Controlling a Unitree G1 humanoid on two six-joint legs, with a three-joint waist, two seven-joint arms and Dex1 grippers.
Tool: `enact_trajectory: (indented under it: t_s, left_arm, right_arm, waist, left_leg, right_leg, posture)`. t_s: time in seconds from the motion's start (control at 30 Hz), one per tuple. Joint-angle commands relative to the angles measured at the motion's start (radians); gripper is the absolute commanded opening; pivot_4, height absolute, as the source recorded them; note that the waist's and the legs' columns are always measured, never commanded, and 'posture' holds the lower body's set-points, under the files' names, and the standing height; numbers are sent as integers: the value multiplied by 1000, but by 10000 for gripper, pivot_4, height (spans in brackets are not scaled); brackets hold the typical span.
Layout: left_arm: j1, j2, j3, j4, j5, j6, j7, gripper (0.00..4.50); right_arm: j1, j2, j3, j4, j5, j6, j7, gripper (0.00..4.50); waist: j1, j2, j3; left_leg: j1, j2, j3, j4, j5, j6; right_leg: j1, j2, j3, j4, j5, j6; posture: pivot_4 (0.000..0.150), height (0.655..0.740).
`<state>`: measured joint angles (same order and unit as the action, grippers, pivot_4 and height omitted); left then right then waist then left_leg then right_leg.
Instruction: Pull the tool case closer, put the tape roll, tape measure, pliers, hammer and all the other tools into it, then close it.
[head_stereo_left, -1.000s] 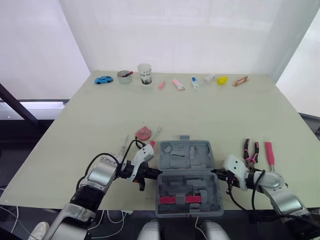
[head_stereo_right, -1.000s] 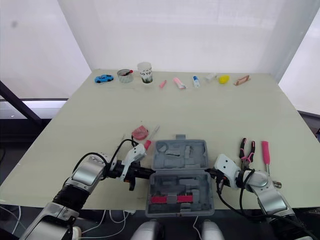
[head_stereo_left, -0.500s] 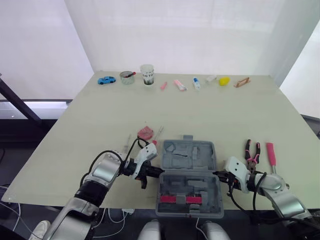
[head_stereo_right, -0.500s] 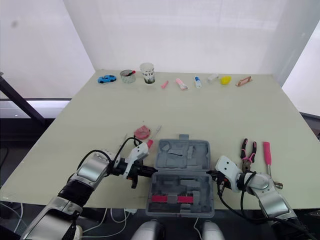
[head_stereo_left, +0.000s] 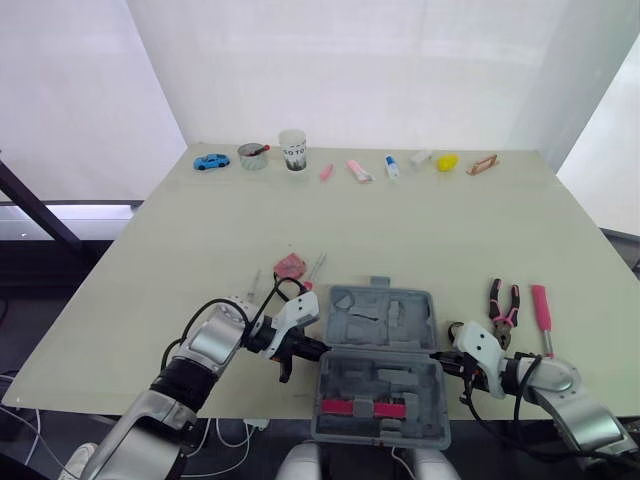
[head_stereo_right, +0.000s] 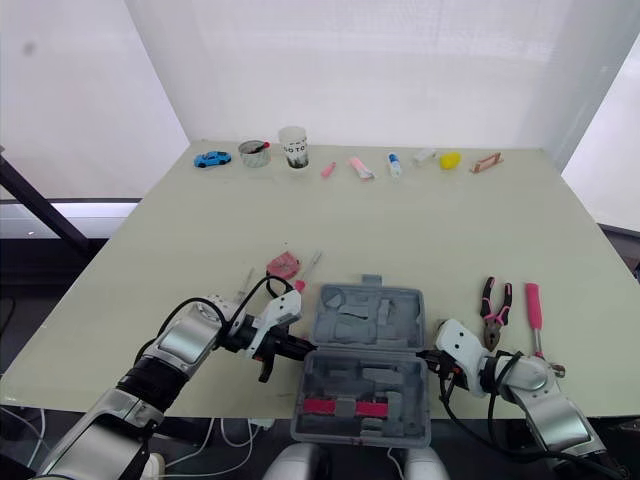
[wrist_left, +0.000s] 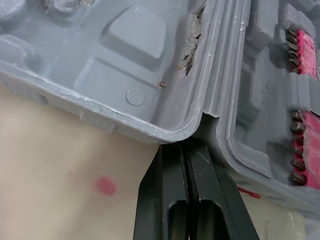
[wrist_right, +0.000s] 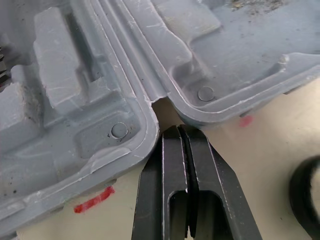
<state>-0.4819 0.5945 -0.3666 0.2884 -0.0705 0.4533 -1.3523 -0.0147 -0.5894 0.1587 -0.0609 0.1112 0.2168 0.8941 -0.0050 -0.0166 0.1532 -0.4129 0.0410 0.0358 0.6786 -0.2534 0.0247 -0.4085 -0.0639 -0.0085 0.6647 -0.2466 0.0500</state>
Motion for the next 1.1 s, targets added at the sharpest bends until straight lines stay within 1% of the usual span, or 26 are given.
enact_trajectory:
  t_s: [0.03, 0.5, 1.1]
  left_arm:
    - [39, 16, -70, -2, 35, 18, -25, 579]
    - [29, 43, -47, 26, 38, 8, -20, 579]
    - [38, 50, -38, 23, 34, 13, -9, 579]
  right_arm:
    - [8, -14, -31, -40, 26, -4, 2, 0]
    - [7, 9, -1, -54, 25, 13, -2, 0]
    - [3, 20, 15, -53, 28, 19, 6, 0]
  waist:
    - [-1, 0, 0]
    - [-9, 0, 0]
    - [-9, 1, -1]
  left_leg:
    - [0, 0, 0, 0, 0, 0]
    - [0, 1, 0, 0, 0, 0]
    - [1, 2, 0, 0, 0, 0]
  right_leg:
    - [0, 0, 0, 0, 0, 0]
    - [0, 1, 0, 0, 0, 0]
    - [0, 2, 0, 0, 0, 0]
  posture:
    - [1500, 7400]
    - [1500, 7400]
    - [1500, 7400]
